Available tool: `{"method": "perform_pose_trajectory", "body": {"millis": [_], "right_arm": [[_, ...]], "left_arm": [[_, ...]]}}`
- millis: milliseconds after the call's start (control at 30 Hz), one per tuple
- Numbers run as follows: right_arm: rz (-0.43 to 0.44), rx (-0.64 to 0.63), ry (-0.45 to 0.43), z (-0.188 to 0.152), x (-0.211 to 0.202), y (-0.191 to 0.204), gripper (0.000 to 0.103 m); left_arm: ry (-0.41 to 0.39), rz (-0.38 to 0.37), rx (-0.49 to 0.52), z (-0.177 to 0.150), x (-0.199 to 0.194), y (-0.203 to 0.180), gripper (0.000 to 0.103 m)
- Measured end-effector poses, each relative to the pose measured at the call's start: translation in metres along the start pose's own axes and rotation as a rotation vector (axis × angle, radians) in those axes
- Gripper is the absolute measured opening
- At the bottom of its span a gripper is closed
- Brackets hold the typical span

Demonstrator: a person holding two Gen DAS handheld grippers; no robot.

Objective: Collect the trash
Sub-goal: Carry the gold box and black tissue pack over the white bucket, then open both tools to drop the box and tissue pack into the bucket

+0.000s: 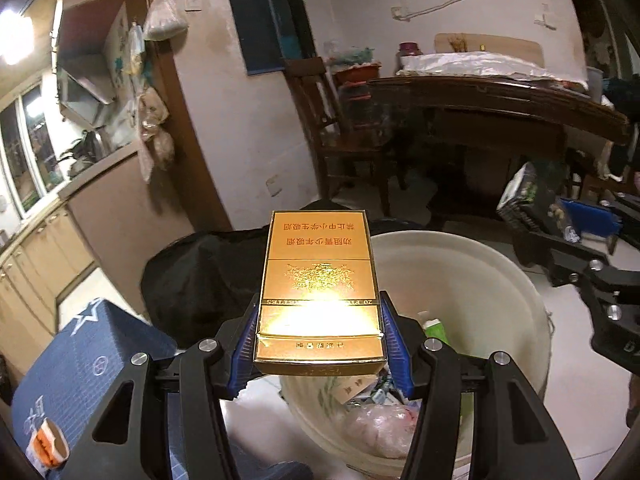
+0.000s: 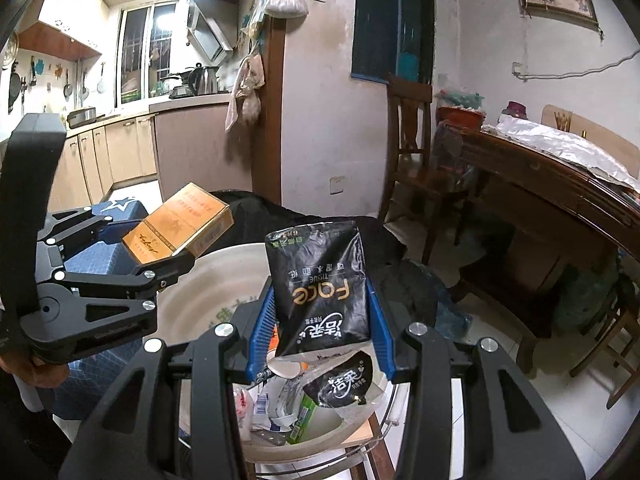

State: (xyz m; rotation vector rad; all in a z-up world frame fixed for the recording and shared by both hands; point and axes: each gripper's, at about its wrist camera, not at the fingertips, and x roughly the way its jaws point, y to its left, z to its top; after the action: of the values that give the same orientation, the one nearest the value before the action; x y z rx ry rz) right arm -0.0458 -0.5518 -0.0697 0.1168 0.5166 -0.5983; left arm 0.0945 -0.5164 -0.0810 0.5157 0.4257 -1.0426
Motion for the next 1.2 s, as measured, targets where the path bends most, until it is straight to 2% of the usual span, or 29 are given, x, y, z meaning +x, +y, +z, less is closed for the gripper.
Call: {"method": "perform_pose_trajectory", "body": {"millis": [133,467,633,667,733,1200], "right_arm": [[0.015,0.007,0.007,0.001,0.004,-0.002,0.041],[0.021,-0.019,0.035,0.009,0.023,-0.008,0.041],[0.011,-0.012,0.051,0.009,0.03,-0.013,0.048],[0.013,-0.007,0.052,0.008,0.031,-0.014,0.048],[0.012,-0.004,0.05,0.007,0.03,-0.015,0.048],[0.006,0.006,0.037,0.004,0.023,-0.018,0.048]], "left_arm": [[-0.007,-0.034,0.002,0.001,0.0,0.006,0.057],[-0.006,-0.047,0.028,0.008,0.008,0.002,0.057],[0.0,-0.066,0.044,0.011,0.014,-0.004,0.058],[-0.001,-0.063,0.049,0.011,0.014,-0.004,0.059],[-0.009,-0.055,0.054,0.011,0.012,-0.006,0.071],[-0.027,-0.026,0.049,0.013,0.004,-0.007,0.071]]}}
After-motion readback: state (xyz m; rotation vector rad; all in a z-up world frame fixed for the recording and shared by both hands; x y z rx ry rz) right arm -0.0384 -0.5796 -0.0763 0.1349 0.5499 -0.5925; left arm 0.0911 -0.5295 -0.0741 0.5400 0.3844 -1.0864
